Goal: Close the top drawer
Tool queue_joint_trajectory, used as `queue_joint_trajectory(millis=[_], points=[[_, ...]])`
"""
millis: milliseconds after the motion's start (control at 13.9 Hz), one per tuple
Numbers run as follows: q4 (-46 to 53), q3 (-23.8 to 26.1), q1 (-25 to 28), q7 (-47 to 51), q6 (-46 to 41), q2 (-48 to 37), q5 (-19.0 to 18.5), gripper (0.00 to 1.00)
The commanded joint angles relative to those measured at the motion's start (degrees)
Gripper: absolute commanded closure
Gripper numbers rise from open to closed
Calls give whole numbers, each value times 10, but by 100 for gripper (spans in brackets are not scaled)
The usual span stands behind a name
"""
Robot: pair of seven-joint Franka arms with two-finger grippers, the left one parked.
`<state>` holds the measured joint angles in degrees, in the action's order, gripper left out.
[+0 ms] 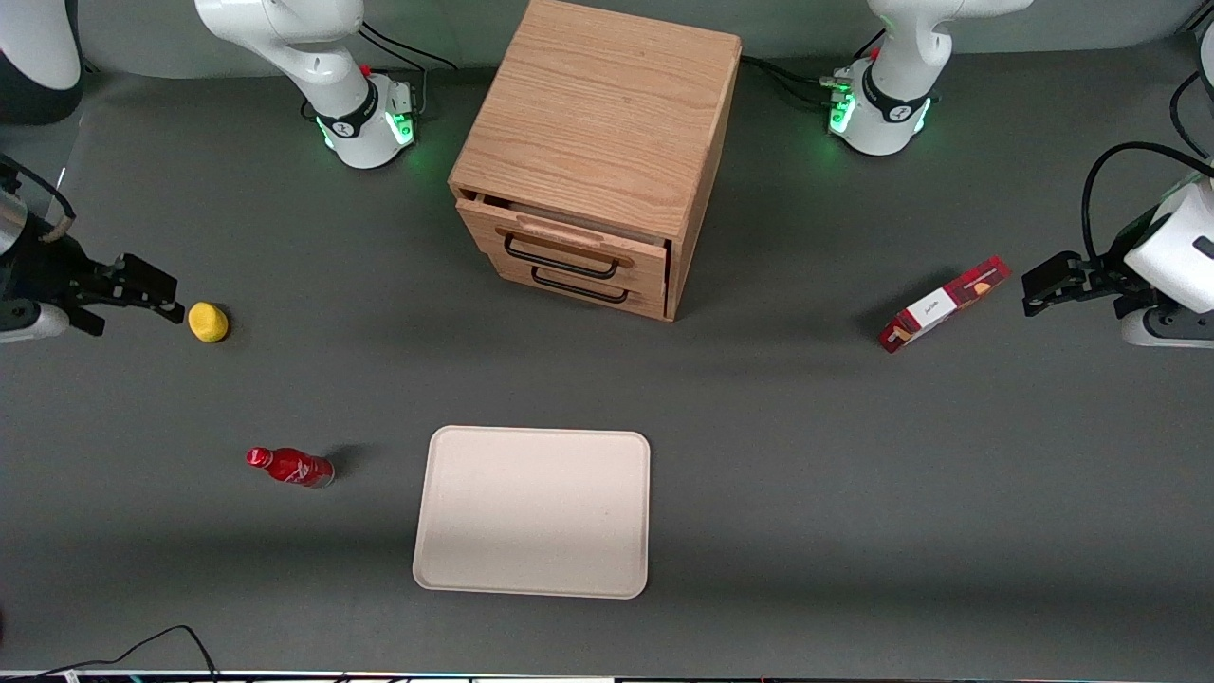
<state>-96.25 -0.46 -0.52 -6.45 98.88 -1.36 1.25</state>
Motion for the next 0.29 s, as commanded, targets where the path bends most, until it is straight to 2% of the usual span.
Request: queue_joint_trajectory(millis=[0,216], points=[[-51,-1,1,40,-3,-51,-12,0],[-49,-1,-3,47,-16,-59,-8,0]])
